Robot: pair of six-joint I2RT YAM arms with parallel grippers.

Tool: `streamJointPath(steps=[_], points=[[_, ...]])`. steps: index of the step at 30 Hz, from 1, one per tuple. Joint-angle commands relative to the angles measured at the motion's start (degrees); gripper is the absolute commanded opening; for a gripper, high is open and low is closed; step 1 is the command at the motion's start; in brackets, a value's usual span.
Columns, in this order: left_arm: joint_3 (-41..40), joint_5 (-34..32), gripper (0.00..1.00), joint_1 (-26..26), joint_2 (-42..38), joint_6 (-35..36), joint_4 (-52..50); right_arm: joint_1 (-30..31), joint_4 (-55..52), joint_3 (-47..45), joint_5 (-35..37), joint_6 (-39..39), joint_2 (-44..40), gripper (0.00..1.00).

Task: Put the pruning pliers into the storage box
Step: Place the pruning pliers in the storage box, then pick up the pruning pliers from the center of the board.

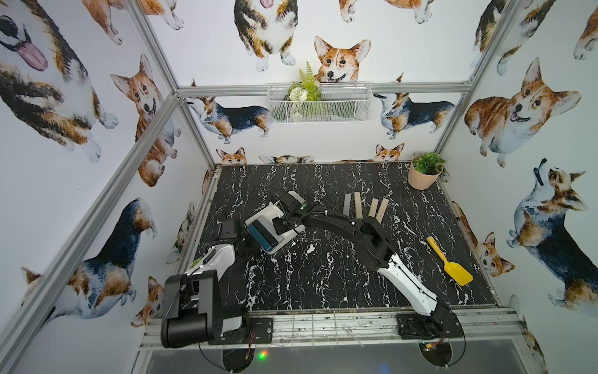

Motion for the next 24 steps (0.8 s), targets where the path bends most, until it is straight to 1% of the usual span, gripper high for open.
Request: streamJointPath(steps=[1,6,14,17,24], points=[[-0.1,-0.1,0.35,0.0,-0.2,-0.3,-0.3,-0.4,1.0,-0.4,0.5,-0.8,-1.3,0.08],[0.1,-0.1,0.35,0.0,0.3,-0.3,-0.3,-0.5,0.8,-0.4,0.7,-1.2,-1.9,0.25],[0.1,-0.1,0.35,0.0,0.5,-0.2,-0.2,-0.9,0.7,-3.5,1.9,-1.4,-5.7,0.44],[-0.1,-0.1,0.35,0.0,0.5,-0.2,0.0,-1.3,1.2,-6.3,2.6,-1.7,-8.3,0.50],[-0.1,-0.3,0.35,0.0,0.4,-0.3,-0.1,-2.7,4.6,-15.5,2.3,-1.8,-14.8,0.57]])
